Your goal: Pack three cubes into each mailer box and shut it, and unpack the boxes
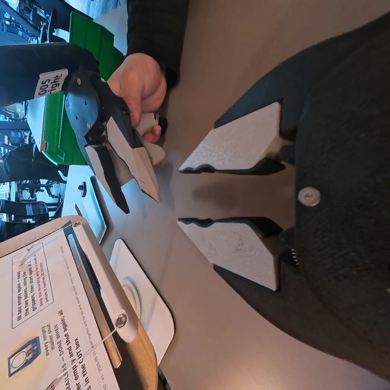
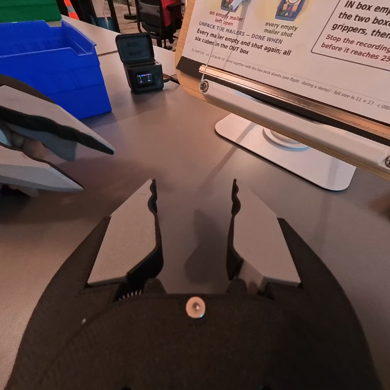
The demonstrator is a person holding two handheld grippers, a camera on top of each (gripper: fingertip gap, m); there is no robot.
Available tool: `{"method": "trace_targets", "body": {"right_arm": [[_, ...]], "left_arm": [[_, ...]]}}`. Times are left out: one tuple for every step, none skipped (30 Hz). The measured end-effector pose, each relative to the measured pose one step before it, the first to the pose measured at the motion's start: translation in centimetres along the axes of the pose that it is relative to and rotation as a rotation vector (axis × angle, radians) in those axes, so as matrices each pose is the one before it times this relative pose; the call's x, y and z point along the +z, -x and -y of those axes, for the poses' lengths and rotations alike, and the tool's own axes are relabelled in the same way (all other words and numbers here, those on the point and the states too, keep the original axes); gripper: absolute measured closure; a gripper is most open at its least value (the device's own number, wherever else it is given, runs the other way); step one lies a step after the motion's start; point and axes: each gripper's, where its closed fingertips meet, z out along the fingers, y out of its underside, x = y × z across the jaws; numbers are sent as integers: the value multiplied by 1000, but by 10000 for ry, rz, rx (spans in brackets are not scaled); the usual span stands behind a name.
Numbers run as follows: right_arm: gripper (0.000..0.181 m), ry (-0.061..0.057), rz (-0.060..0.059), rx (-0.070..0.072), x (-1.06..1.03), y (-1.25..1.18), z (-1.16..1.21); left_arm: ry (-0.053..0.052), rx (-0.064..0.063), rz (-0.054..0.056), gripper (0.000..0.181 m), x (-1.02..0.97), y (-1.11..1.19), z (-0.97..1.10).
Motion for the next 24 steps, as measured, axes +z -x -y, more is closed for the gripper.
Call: {"method": "trace_targets", "body": {"right_arm": [[112,-13,-8,-4,-13,2,10],[112,-10,-1,8,-1,-7,10],[112,4,5,14,2,-13,-5],[112,12,6,12,9,-11,-22],[112,7,5,5,6,3,-6],[112,7,7,-2,13,11,-3],[112,11,4,-8,12,14,-18],[112,9,0,-14,9,13,-6],[112,12,2,-20,8,22,-21],[112,18,3,-24,18,24,-12],[112,13,-2,-25,15,25,-18],[112,7,-7,-21,6,18,-4],[112,11,-9,-18,18,10,-15],[111,26,3,-16,38,13,-25],[110,48,20,-12,47,35,-56],[109,60,24,-5,71,40,-70],[108,52,17,-1,47,18,-60],[108,25,-2,5,26,-12,-28],[107,-7,-9,9,-2,-18,6],[107,-22,-7,13,-23,-19,25],[107,-22,-3,16,-21,-19,26],[107,-16,2,20,-24,-20,17],[107,-11,3,27,-15,-32,14],[107,-7,1,38,-3,-35,4]], "left_arm": [[-27,12,19,140,0,17,52],[-24,19,19,138,3,0,29],[-32,31,27,137,-3,15,48],[-26,33,26,136,-3,-3,51],[-5,38,25,135,3,8,17],[-6,78,74,133,17,77,13],[-23,148,116,130,-9,147,29],[-45,163,127,126,-24,152,75],[-40,157,137,123,-23,153,61],[-26,139,146,121,-23,149,48],[-16,102,121,118,-8,117,30],[-5,53,87,116,0,81,3],[6,20,70,114,8,75,-1],[-9,-4,127,109,6,158,35],[-30,-1,199,105,-19,263,85],[13,9,234,102,-50,304,49],[36,33,162,100,-100,216,40],[16,29,96,97,-128,130,56],[-37,6,39,96,-123,63,97],[-51,-41,-9,95,-110,-6,113],[-33,-63,-30,93,-100,-56,85],[-18,-41,-33,92,-98,-93,74],[-22,-7,10,92,-93,-84,67],[-1,39,2,92,-94,-161,53]]}}
